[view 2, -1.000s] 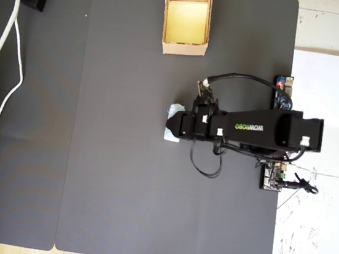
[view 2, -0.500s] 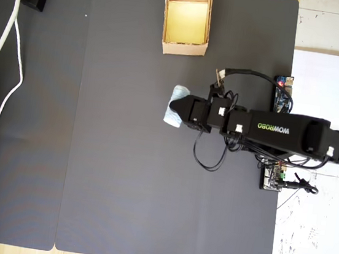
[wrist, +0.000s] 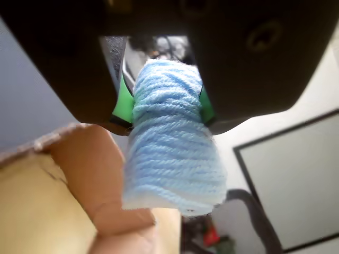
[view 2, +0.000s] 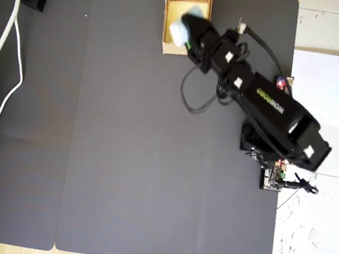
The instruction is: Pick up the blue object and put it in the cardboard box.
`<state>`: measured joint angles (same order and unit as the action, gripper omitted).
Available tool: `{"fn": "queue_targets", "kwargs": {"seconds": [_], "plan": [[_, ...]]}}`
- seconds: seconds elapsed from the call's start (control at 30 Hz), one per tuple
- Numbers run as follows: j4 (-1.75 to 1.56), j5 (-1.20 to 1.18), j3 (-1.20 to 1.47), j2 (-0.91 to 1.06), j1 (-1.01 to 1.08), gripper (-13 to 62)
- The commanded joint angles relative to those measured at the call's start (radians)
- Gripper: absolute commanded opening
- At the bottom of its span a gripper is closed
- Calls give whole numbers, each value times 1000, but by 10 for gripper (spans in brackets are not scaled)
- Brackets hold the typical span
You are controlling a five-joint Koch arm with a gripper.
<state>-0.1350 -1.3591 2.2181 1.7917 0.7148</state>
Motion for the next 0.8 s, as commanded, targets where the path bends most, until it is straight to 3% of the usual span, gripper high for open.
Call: {"fn": "queue_targets", "kwargs": {"seconds": [0.0, 0.07, 0.33, 0.77], "plan": [[-44, 2, -92, 15, 2, 14], [-21, 0, -144, -74, 74, 44], [152, -8, -173, -75, 63, 274], [169, -31, -118, 55, -17, 293]]}}
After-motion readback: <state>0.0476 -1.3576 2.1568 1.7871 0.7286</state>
